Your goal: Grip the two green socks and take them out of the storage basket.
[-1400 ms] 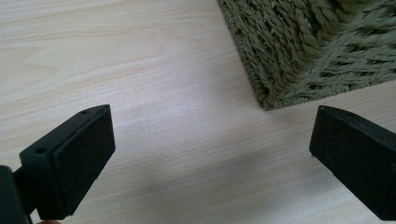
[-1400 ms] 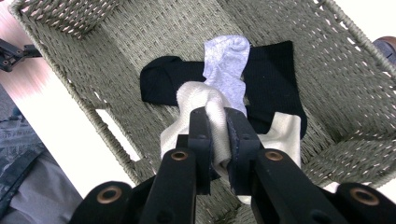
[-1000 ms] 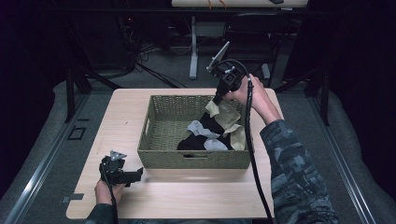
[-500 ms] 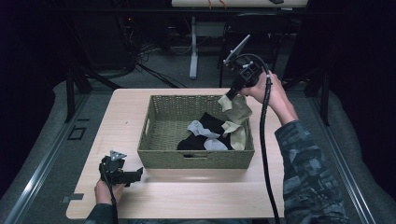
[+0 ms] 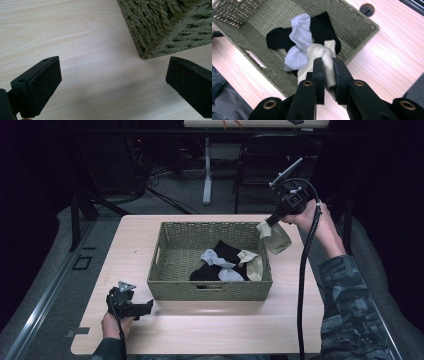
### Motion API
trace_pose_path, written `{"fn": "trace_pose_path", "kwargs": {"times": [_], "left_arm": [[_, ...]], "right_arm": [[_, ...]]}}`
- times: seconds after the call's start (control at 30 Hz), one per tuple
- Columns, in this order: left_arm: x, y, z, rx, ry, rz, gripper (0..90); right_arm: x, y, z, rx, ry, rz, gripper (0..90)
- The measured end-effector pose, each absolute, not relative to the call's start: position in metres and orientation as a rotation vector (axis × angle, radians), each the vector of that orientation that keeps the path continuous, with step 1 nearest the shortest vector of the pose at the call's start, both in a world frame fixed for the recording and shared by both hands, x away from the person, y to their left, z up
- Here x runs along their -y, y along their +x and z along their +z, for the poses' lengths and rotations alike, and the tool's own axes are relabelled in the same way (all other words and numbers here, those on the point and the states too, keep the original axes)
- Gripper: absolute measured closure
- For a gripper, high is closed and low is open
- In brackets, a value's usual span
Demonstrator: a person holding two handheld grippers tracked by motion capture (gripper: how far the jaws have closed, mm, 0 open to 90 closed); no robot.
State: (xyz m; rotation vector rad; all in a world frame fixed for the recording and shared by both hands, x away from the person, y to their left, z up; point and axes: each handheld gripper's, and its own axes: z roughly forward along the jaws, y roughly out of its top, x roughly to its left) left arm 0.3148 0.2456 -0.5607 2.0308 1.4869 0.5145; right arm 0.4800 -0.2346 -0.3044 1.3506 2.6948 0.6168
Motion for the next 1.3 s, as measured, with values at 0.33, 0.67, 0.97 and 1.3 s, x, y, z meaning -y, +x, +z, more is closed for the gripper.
{"fn": "trace_pose_path", "kwargs": {"times": [0.33, 0.67, 0.97, 1.3], "left_arm": [[-0.246, 0.315, -0.561, -1.489, 2.031, 0.516, 0.2], [-0.246, 0.315, -0.561, -1.488, 2.031, 0.516, 0.2], [-0.247, 0.315, -0.56, -1.483, 2.032, 0.518, 0.2], [-0.246, 0.315, -0.56, -1.48, 2.033, 0.515, 0.2]], "right_arm": [[0.269, 0.48, -0.323, -2.659, 1.432, 0.581, 82.0], [0.293, 0.481, -0.358, -2.637, 1.544, 0.551, 82.0], [0.305, 0.48, -0.396, -2.625, 1.625, 0.535, 81.9], [0.313, 0.484, -0.444, -2.607, 1.716, 0.513, 81.9]]}}
